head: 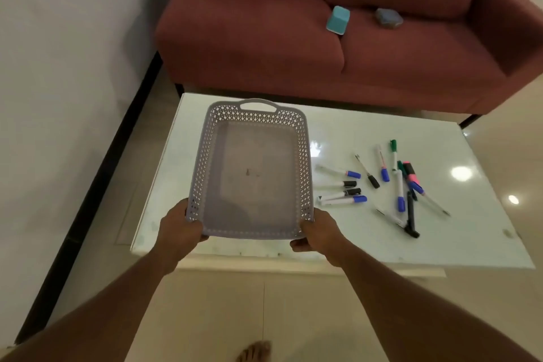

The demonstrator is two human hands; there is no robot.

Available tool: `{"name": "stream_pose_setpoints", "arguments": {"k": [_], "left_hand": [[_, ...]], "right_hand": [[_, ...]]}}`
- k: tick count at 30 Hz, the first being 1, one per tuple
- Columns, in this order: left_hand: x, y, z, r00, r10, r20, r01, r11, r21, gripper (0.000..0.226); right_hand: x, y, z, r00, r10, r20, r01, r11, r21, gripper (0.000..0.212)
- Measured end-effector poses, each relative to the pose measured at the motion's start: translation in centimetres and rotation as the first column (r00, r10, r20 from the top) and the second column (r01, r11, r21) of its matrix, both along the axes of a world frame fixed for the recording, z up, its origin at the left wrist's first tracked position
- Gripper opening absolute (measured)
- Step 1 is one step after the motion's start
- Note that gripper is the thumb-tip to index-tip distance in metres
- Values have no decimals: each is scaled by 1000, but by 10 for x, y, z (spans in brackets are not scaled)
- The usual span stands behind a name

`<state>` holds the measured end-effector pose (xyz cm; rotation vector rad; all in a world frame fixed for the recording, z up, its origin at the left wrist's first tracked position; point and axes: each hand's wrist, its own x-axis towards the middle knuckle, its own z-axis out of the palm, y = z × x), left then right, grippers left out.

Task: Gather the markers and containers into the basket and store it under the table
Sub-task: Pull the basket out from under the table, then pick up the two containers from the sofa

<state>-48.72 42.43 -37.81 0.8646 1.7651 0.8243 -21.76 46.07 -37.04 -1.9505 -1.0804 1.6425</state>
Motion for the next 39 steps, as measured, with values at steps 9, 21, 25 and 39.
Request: {"name": "stream_pose_setpoints", "arguments": {"k": [9, 21, 25, 39], "left_hand": [[-19, 83, -47, 999, -31, -40, 27, 995, -101, 35], [-34, 73, -46, 985, -97, -144, 56, 962, -266, 55], [-20, 55, -23, 940, -207, -269, 117, 941, -317, 61], [153, -25, 73, 273, -774, -571, 634, 591, -498, 63]], "right_hand": [[-21, 76, -42, 999, -39, 15, 40, 997, -66, 25], [-21, 68, -50, 998, 2, 68, 10, 986, -166, 40], [-6, 49, -38, 986, 85, 143, -62, 985, -163, 67], [145, -73, 38, 876, 295, 382, -293, 954, -66, 63]]}}
